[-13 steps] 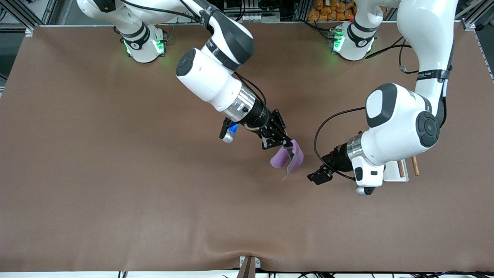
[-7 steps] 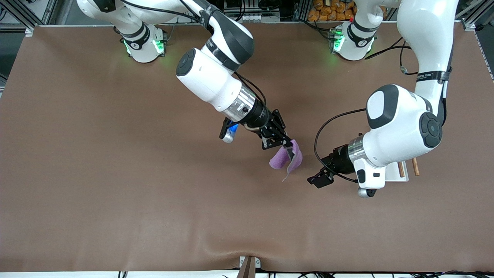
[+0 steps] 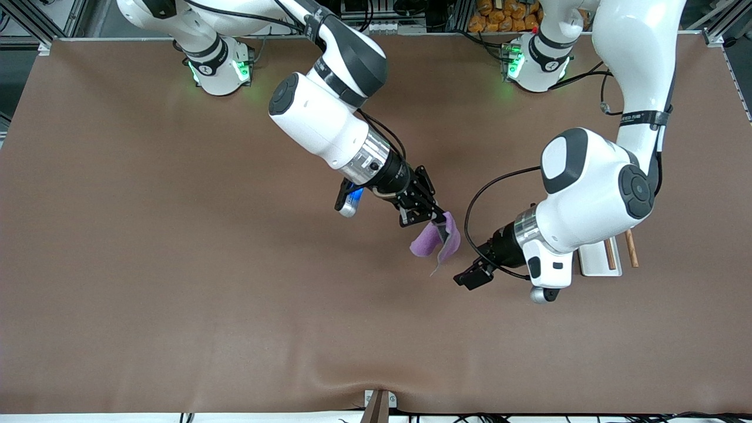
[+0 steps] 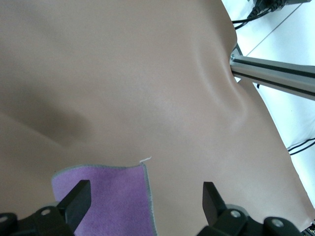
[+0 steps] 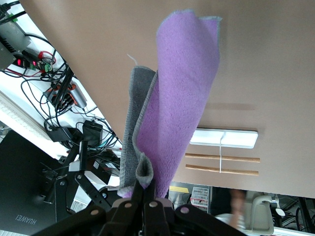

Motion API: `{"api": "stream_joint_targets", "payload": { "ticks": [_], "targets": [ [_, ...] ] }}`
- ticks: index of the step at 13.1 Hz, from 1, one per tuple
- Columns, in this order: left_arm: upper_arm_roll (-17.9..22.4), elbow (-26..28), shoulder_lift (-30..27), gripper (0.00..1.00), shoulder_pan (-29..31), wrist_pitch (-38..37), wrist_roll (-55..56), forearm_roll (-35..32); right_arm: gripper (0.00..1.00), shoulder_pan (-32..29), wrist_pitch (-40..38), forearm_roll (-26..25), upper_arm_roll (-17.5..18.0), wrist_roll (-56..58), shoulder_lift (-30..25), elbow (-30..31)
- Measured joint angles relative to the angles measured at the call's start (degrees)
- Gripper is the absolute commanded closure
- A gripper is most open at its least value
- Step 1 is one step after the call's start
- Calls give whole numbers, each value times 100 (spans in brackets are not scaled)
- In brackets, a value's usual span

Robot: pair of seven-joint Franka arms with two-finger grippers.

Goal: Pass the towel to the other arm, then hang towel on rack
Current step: 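Move the open left gripper onto the hanging towel edge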

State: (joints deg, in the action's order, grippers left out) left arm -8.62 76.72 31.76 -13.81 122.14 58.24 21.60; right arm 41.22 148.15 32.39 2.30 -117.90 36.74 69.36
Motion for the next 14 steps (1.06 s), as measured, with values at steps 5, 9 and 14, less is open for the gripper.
{"api": "stream_joint_targets", "payload": {
  "ticks": [5,9,14],
  "targets": [
    [-1,-15,0,0,-12,19,0,0,100,28,-2,-9,-2,197,1,0],
    [-4,-15,0,0,-13,31,0,0,100,103,-36,-418,-7,1191,8,0],
    [-3,-15,1,0,-13,144,14,0,100,187,-484,-514,-13,3727,15,-7]
  ]
}}
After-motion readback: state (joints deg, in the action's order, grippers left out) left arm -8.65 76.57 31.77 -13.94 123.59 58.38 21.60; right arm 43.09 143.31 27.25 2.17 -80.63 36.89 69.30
